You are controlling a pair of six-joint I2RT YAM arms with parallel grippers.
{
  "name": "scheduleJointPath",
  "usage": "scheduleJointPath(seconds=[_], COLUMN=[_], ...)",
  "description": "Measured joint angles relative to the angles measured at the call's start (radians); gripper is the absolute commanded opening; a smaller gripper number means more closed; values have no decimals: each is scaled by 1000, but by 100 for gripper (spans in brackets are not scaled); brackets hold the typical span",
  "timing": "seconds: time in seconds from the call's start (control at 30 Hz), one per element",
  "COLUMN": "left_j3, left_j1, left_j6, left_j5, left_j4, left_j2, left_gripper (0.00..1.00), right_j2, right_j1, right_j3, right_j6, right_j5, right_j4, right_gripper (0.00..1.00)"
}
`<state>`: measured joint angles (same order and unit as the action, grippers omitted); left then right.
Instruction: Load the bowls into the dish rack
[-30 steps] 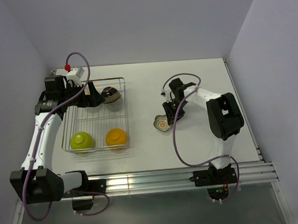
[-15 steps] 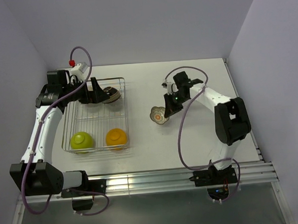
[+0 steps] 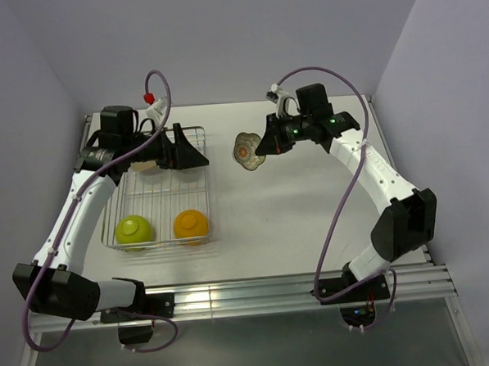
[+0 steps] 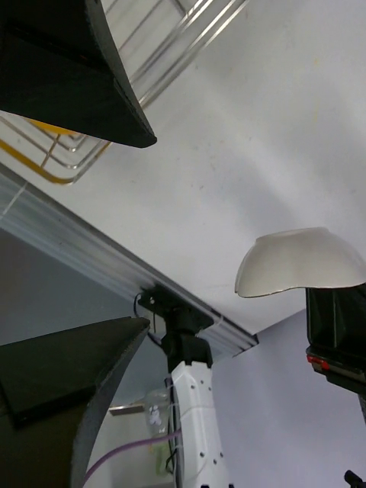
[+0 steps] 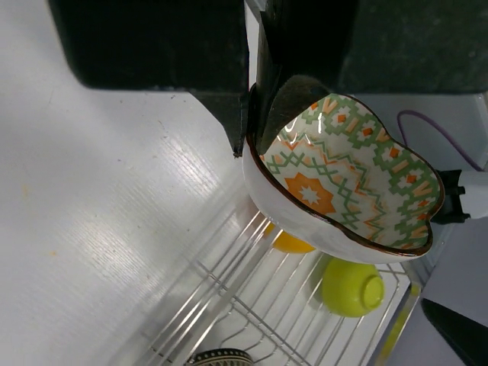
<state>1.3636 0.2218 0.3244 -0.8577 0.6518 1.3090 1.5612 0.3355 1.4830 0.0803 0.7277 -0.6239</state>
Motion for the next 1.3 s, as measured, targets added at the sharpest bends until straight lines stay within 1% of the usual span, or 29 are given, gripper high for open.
scheduleJointPath(seconds=[0.2, 0.33, 0.57, 0.73, 0.87, 0.97, 1.0, 1.07, 1.1, 1.13, 1.2, 1.3], left_j3=[21, 20, -51, -68, -68, -68, -69, -78, -86, -94, -114, -141], left_j1=[61, 80, 109, 133, 137, 137, 137, 138, 138, 138, 138, 139], left_j6=[69, 114, 180, 205, 233, 249, 257, 269, 274, 281, 291, 314], left_j5=[-34, -53, -97, -106, -117, -127, -132, -144, -150, -154, -164, -175], left_j4=[-5, -20, -100, -120, -143, -160, -168, -186, -195, -200, -211, -232], left_j2=[25, 43, 41, 41, 41, 41, 41, 41, 41, 41, 41, 41], left_gripper=[99, 99, 99, 97, 92, 86, 79, 73, 68, 66, 64, 65], right_j2=[-61, -79, -86, -98, -100, -100, -100, -100, -100, -100, -100, -100], right_j1=[66, 114, 150, 190, 215, 225, 226, 228, 228, 228, 228, 228], right_j3=[0, 0, -5, -5, -5, -5, -5, -5, -5, -5, -5, -5], right_j6=[-34, -64, -91, -111, -120, -124, -124, -124, -125, -126, -126, -126], right_j5=[-16, -39, -69, -95, -101, -106, -108, -111, -111, -111, -111, -110], right_j4=[0, -3, -6, -6, -6, -6, -6, -7, -8, -8, -8, -8], right_gripper=[0, 0, 0, 0, 0, 0, 0, 0, 0, 0, 0, 0])
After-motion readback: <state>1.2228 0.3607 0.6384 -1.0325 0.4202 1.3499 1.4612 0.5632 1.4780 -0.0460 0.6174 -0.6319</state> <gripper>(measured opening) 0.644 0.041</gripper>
